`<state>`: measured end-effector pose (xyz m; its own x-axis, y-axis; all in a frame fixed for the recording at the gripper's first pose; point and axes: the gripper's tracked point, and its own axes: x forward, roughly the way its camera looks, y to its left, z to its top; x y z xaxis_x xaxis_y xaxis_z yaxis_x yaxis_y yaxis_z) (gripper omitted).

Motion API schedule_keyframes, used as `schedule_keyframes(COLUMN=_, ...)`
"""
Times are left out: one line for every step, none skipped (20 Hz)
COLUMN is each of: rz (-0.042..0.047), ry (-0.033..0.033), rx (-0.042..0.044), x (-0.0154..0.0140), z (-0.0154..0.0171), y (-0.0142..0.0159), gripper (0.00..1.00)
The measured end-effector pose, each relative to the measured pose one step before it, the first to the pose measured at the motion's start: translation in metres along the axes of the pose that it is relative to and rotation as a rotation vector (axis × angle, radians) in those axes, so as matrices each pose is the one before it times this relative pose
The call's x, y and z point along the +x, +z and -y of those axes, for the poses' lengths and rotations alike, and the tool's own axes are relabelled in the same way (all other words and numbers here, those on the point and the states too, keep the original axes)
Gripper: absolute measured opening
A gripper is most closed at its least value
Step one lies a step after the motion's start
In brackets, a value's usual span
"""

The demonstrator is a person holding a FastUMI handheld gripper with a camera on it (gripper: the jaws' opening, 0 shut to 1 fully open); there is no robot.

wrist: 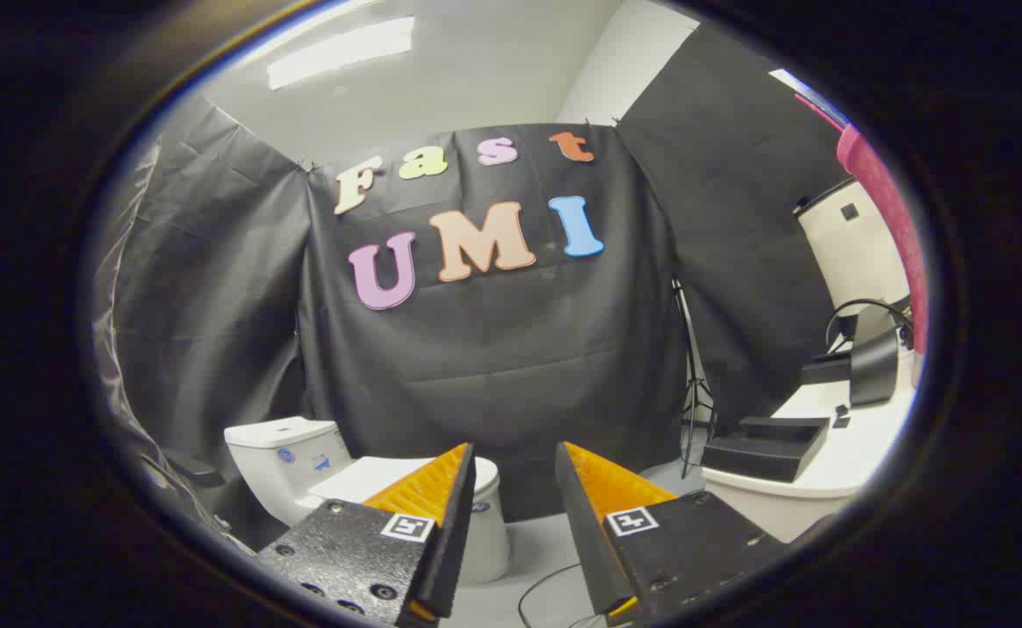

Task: Open the toilet lid.

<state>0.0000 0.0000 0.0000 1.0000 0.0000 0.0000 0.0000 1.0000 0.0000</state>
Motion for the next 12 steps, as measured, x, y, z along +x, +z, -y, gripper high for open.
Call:
schedule_keyframes(rz=-0.00264, ry=-0.00105, rx=0.00126, x=0.00000, z=0.00020, y=-0.00030, gripper=0.57)
schedule_keyframes(rz=-0.00238, ry=-0.00007, rx=0.00182, x=0.00101, z=0.00039, y=-0.00073, gripper=0.57)
schedule_keyframes(rz=-0.00167, ry=-0.00004, rx=0.00091, x=0.00049, z=-0.00059, y=0.00027, gripper=0.57)
schedule_keyframes(rz=-0.00143, ry=-0.00052, rx=0.00042, x=-0.00023, z=0.00049, y=-0.00006, gripper=0.57)
schedule_keyframes(rz=-0.00075, ry=0.00028, rx=0.00008, x=0.00015, z=0.00034, y=-0.00050, gripper=0.57)
schedule_keyframes(rz=-0.00069, ry=-0.00045, rx=-0.00013, x=-0.00034, z=0.00021, y=0.00020, gripper=0.57)
schedule_keyframes(rz=-0.00108, ry=0.00047, rx=-0.00056, x=0.00057, z=-0.00047, y=-0.00017, gripper=0.57)
schedule_keyframes(rz=-0.00098, ry=0.00001, rx=-0.00093, x=0.00013, z=-0.00032, y=0.00006, gripper=0.57)
schedule_keyframes(rz=-0.00124, ry=-0.00040, rx=0.00011, x=0.00008, z=-0.00005, y=0.00070, gripper=0.57)
schedule_keyframes(rz=-0.00073, ry=0.00083, rx=-0.00022, x=-0.00001, z=0.00011, y=-0.00090, gripper=0.58)
schedule_keyframes(rz=-0.00102, ry=-0.00051, rx=-0.00014, x=0.00031, z=0.00028, y=-0.00018, gripper=0.58)
schedule_keyframes(rz=-0.00087, ry=0.00051, rx=-0.00005, x=0.00002, z=-0.00032, y=0.00049, gripper=0.57)
